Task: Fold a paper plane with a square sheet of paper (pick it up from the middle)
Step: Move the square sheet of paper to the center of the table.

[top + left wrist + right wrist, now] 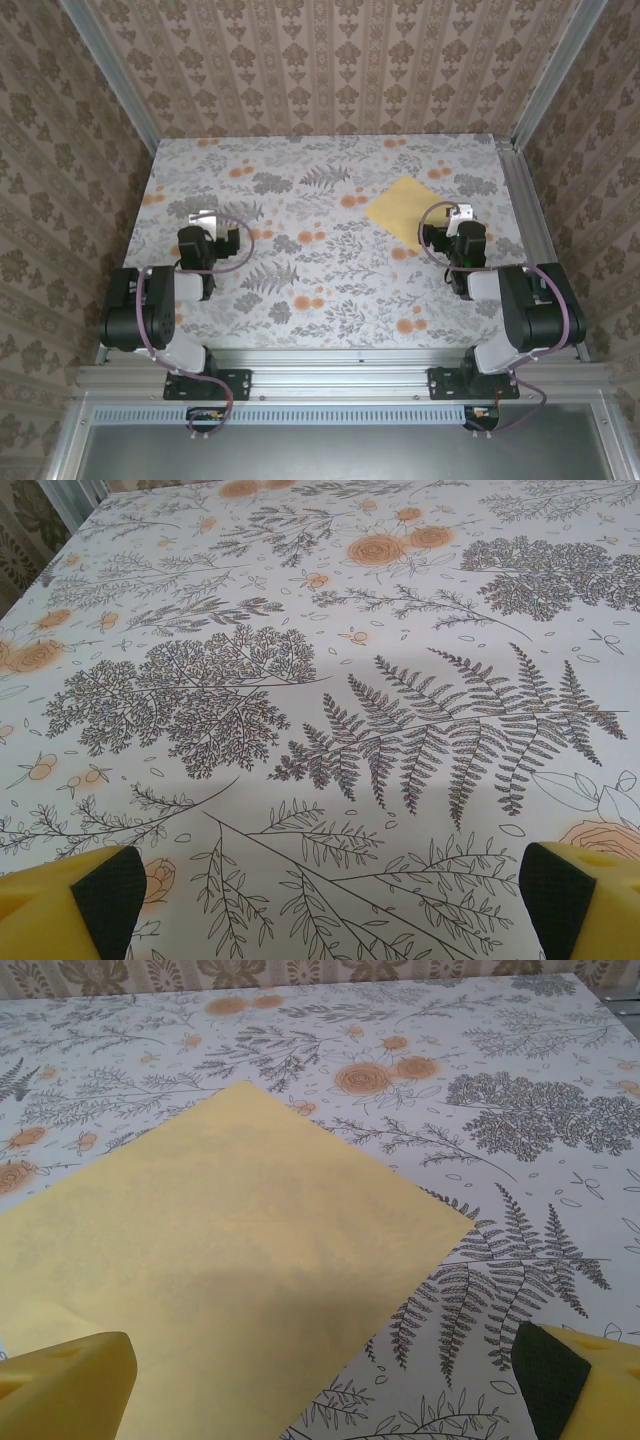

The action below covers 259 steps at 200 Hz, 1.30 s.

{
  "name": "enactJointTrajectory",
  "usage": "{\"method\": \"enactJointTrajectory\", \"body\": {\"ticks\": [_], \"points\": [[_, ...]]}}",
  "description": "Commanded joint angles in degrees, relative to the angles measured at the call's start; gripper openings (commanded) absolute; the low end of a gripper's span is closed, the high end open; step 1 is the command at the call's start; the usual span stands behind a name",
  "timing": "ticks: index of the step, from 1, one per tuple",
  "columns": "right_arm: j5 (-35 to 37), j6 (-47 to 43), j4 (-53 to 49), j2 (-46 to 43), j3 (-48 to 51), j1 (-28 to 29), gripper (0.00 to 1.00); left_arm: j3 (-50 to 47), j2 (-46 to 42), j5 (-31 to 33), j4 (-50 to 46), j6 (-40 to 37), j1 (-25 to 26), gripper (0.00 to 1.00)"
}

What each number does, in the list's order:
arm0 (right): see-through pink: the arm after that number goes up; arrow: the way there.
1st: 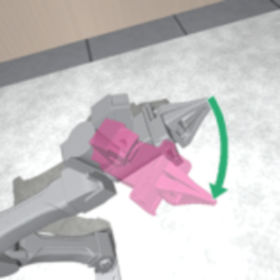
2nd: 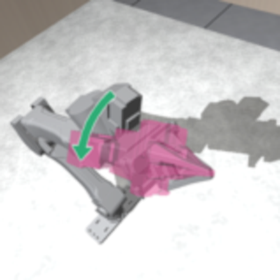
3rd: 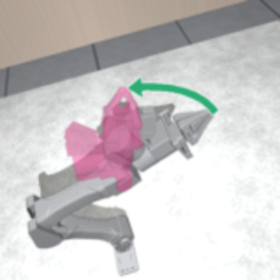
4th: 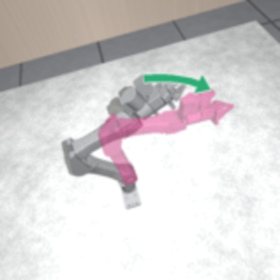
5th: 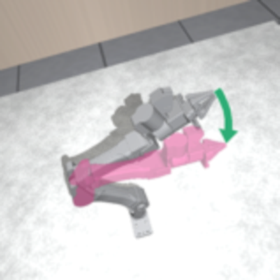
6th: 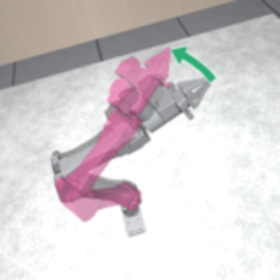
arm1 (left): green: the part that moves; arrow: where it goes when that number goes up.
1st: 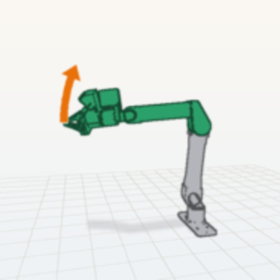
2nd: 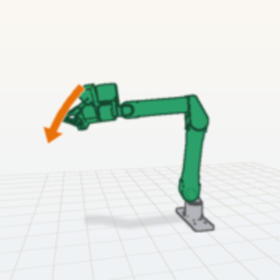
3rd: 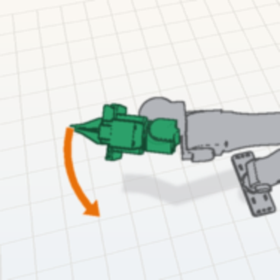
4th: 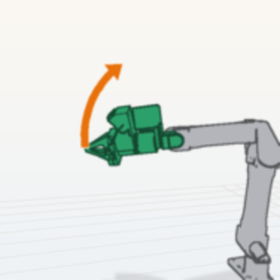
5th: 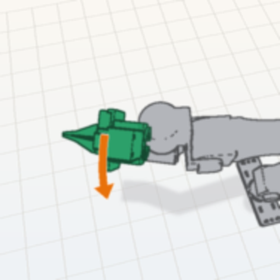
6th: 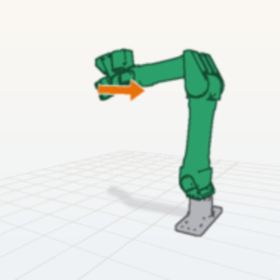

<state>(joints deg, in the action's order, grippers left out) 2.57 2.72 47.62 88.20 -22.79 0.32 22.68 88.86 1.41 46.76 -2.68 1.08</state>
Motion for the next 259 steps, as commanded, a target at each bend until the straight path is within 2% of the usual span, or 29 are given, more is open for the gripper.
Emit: {"method": "enactJointTrajectory", "body": {"ticks": [1, 95, 117, 152, 190, 214, 230, 259], "points": [[-0.7, -0.7, 1.9, -0.3, -0.5, 0.0, 1.0, 0.7, -0.9, -0.9, 1.8, -0.4, 0.0, 1.0], [-1.6, -0.3, 2.0, -0.5, -0.3, -0.4, 1.0, 0.6, -1.0, -2.5, 2.0, -0.1, -0.7, 1.0], [2.2, 1.3, 0.8, -3.6, 0.3, -0.4, 1.0, -0.1, -3.7, -1.5, 1.4, -0.9, 0.1, 1.0], [1.2, 1.7, -14.7, -13.0, -3.7, -0.3, 1.0, 4.8, -14.0, 0.8, -15.2, -0.9, 1.4, 1.0], [-1.9, 8.2, -34.3, -19.2, -10.9, 2.3, 1.0, 13.2, -21.5, -2.2, -34.7, 7.4, 2.0, 1.0], [-0.6, 14.0, -45.0, -20.6, -16.0, 6.1, 1.0, 18.3, -22.9, -6.3, -46.7, 13.2, 2.5, 1.0], [1.3, 18.3, -51.8, -19.5, -19.7, 8.5, 1.0, 20.6, -22.5, -11.7, -51.2, 17.2, 2.7, 1.0], [4.7, 26.4, -54.7, -17.5, -22.5, 12.4, 1.0, 23.4, -20.2, -20.6, -54.8, 24.0, 4.2, 1.0]]}}
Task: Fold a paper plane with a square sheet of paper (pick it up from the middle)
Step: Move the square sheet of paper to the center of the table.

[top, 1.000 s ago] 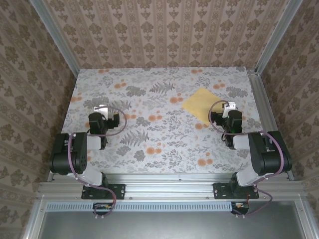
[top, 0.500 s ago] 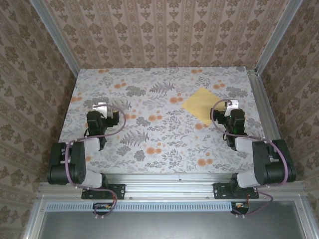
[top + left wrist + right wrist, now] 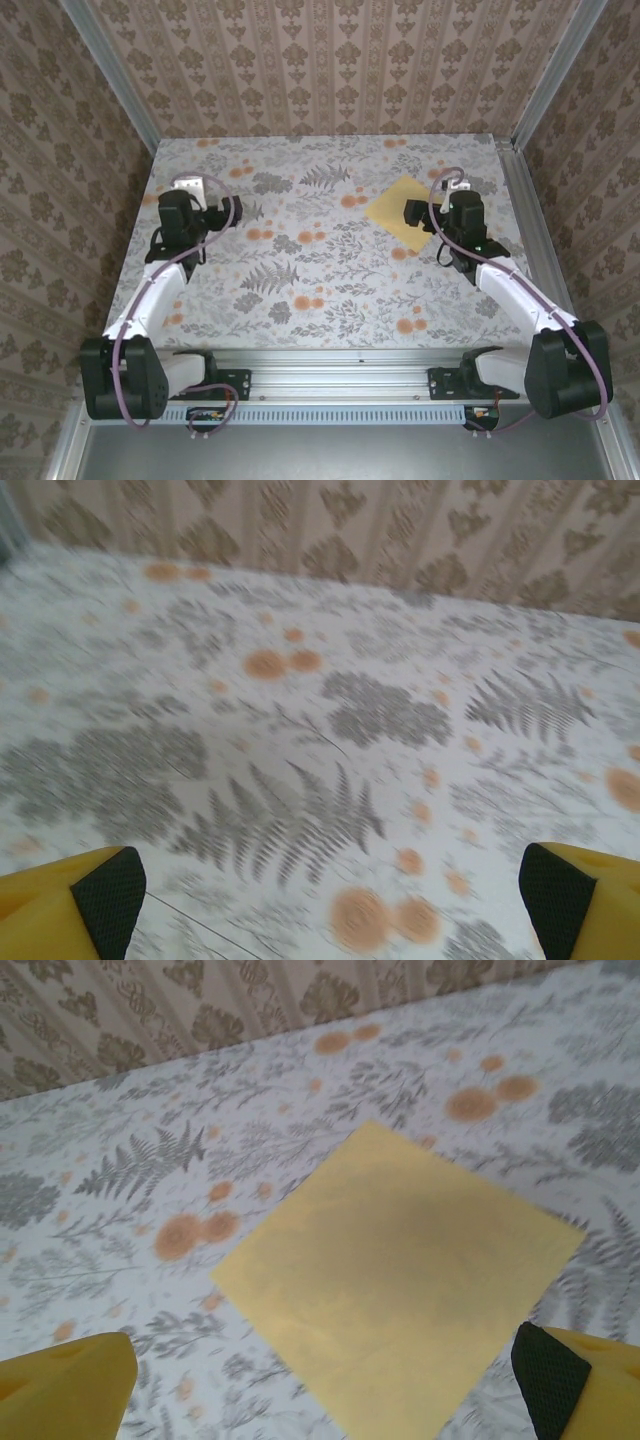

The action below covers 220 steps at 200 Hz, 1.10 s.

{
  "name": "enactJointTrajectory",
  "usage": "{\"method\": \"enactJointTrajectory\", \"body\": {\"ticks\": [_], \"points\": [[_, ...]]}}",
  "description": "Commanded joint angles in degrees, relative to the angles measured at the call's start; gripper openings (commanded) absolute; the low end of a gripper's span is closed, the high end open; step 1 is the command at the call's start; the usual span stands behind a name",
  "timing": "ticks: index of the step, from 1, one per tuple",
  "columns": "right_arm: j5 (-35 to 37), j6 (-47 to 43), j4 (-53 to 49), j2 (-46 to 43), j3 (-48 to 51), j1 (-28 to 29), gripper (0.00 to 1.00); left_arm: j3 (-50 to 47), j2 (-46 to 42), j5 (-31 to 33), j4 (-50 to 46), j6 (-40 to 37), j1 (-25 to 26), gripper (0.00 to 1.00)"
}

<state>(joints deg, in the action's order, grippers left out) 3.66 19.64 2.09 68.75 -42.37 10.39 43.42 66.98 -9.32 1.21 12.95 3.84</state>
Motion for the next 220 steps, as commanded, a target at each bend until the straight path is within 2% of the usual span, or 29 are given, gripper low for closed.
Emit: {"method": "enactJointTrajectory", "body": {"ticks": [1, 39, 64, 150, 220], "points": [[3.6, 9.8, -9.3, 2.0, -3.0, 2.4, 1.0, 2.8, 1.8, -10.0, -9.4, 8.6, 1.6, 1.0], [9.6, 20.4, -17.8, 9.9, -10.6, 4.7, 1.0, 4.6, 6.7, -16.0, -10.4, 13.4, 3.3, 1.0], [12.9, 25.2, -20.2, 15.5, -13.9, 5.4, 1.0, 4.7, 9.1, -16.5, -10.7, 14.8, 3.6, 1.0], [18.2, 31.1, -32.5, 36.4, -32.6, 5.5, 1.0, 4.6, 12.1, -18.1, -6.8, 18.3, 6.1, 1.0], [20.4, 31.8, -38.1, 47.7, -42.8, 5.4, 1.0, 5.0, 12.5, -17.9, -6.7, 18.3, 6.3, 1.0]]}}
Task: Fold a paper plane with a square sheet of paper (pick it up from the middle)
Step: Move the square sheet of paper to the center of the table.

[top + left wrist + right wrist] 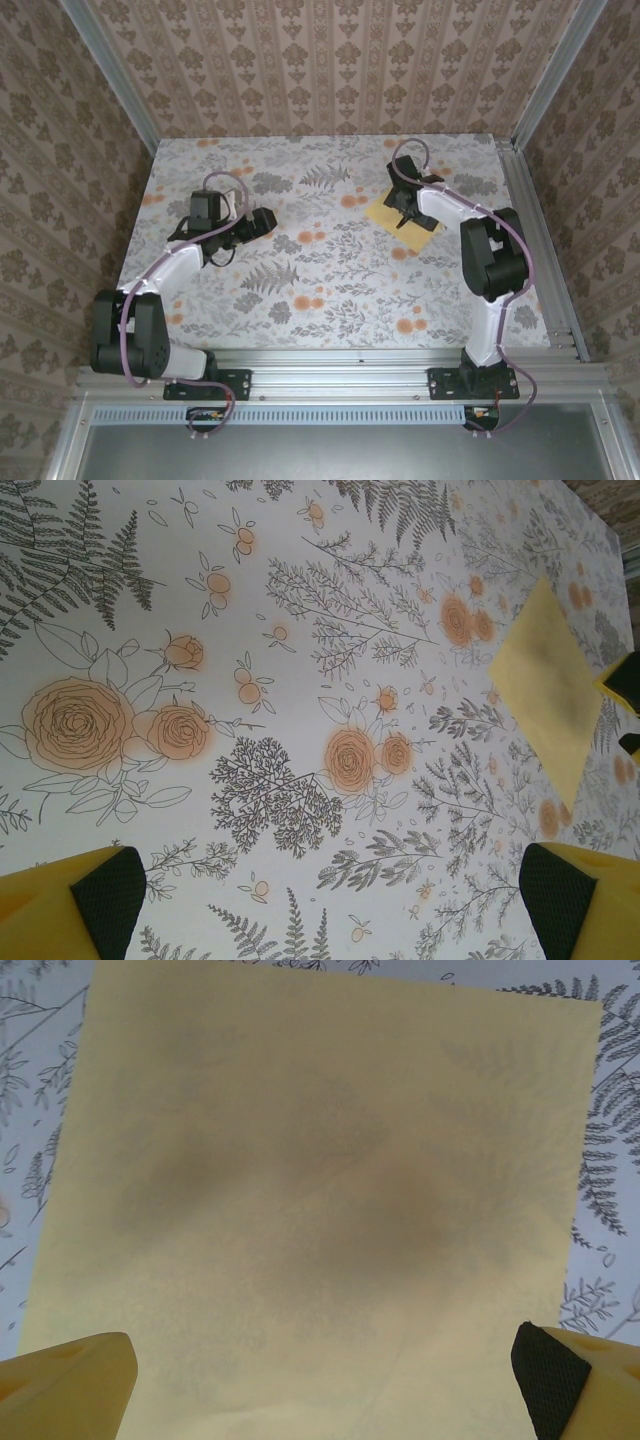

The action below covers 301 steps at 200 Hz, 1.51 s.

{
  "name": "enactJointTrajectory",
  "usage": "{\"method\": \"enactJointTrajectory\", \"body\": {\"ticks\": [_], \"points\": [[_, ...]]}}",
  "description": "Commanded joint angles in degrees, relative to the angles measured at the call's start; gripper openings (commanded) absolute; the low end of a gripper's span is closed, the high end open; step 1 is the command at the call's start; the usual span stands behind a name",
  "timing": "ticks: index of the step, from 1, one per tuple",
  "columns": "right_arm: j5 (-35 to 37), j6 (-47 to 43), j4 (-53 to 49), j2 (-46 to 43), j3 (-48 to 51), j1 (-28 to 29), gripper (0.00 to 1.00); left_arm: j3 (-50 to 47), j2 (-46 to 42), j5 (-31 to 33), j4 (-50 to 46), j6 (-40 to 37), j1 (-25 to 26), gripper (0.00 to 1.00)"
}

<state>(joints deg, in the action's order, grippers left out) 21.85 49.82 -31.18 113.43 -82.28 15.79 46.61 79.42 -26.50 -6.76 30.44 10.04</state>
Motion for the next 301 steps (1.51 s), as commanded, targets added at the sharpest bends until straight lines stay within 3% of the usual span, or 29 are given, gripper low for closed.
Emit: {"method": "enactJointTrajectory", "body": {"ticks": [1, 147, 217, 301], "points": [[2.2, 1.5, -4.9, 3.1, -3.0, 0.0, 1.0, 1.8, 0.2, -0.7, 1.3, 0.8, 0.1, 1.0], [0.3, -1.8, -12.4, 13.8, -13.2, 2.5, 1.0, -0.2, -0.8, 0.6, 1.7, 0.9, 1.0, 1.0], [-3.5, -1.3, -9.7, 10.3, -4.7, 6.3, 0.99, -1.2, -1.5, 0.7, 1.5, 0.6, 2.1, 1.0], [-7.8, -13.6, -7.2, 2.1, 5.6, 13.6, 0.98, -2.9, -4.6, 2.0, -0.5, -0.9, 2.1, 1.0]]}}
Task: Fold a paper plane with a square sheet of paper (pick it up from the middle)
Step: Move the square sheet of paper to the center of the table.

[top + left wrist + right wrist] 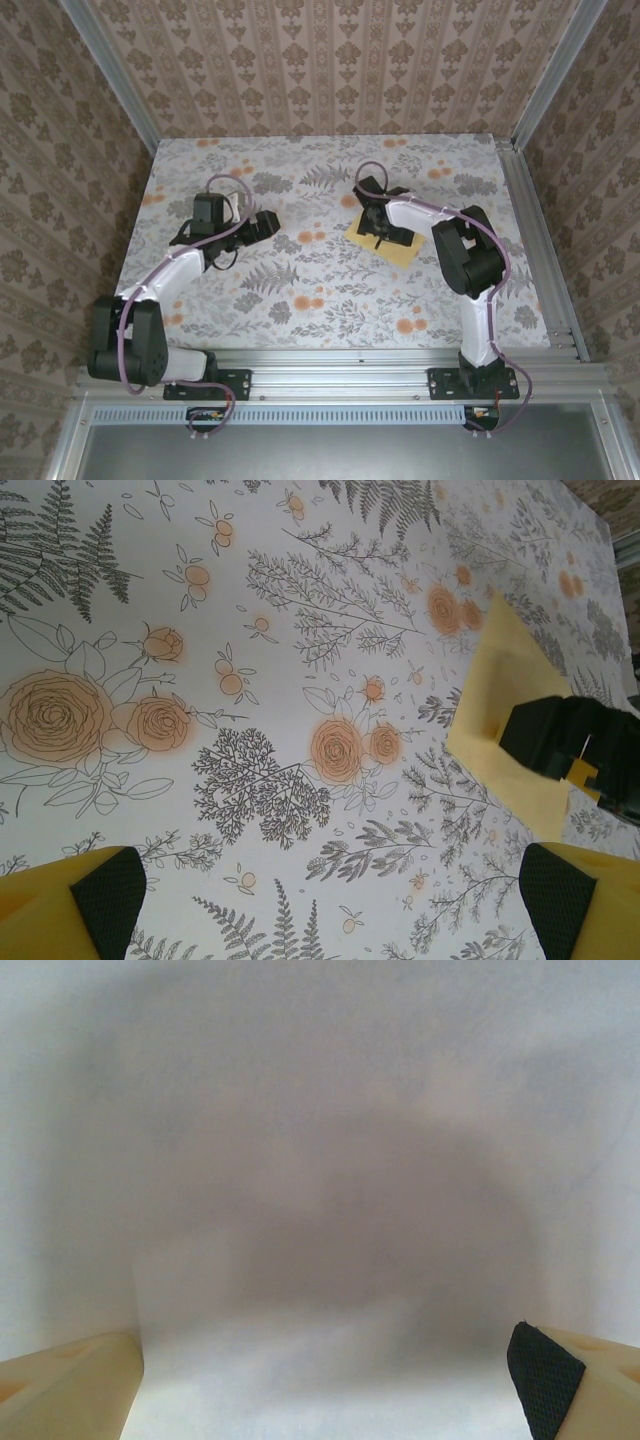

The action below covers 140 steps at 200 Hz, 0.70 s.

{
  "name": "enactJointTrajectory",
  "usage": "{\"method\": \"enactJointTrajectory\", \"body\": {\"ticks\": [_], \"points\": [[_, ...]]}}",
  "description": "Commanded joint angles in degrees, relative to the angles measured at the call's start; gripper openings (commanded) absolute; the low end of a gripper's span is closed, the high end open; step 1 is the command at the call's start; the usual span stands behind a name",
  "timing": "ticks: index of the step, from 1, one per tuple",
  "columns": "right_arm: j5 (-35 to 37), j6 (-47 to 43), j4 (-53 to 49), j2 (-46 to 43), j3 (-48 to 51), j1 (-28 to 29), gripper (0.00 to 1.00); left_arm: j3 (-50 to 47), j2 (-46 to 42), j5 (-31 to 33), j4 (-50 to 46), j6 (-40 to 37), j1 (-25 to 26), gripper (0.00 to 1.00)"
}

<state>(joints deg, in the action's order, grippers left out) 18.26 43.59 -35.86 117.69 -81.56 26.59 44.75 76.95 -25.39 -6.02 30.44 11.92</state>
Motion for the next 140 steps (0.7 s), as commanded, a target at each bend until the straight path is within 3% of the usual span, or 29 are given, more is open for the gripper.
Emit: {"method": "enactJointTrajectory", "body": {"ticks": [1, 42, 84, 140], "points": [[-4.5, -7.6, -2.4, -2.3, 5.0, 2.9, 0.98, -1.1, -2.2, 0.9, -1.2, -0.9, 0.2, 1.0], [-11.5, -19.7, 1.2, -6.5, 10.2, 7.9, 0.96, -1.0, -3.1, 1.4, -2.5, -1.3, 0.2, 1.0], [-21.5, -28.0, 6.8, -12.2, 16.0, 8.3, 0.92, -0.2, -3.6, 1.6, -4.0, -1.5, 0.3, 1.0], [-18.1, -26.8, 3.2, -16.6, 12.0, 8.5, 0.91, 0.3, -3.8, 2.4, -4.7, -0.6, 1.3, 1.0]]}}
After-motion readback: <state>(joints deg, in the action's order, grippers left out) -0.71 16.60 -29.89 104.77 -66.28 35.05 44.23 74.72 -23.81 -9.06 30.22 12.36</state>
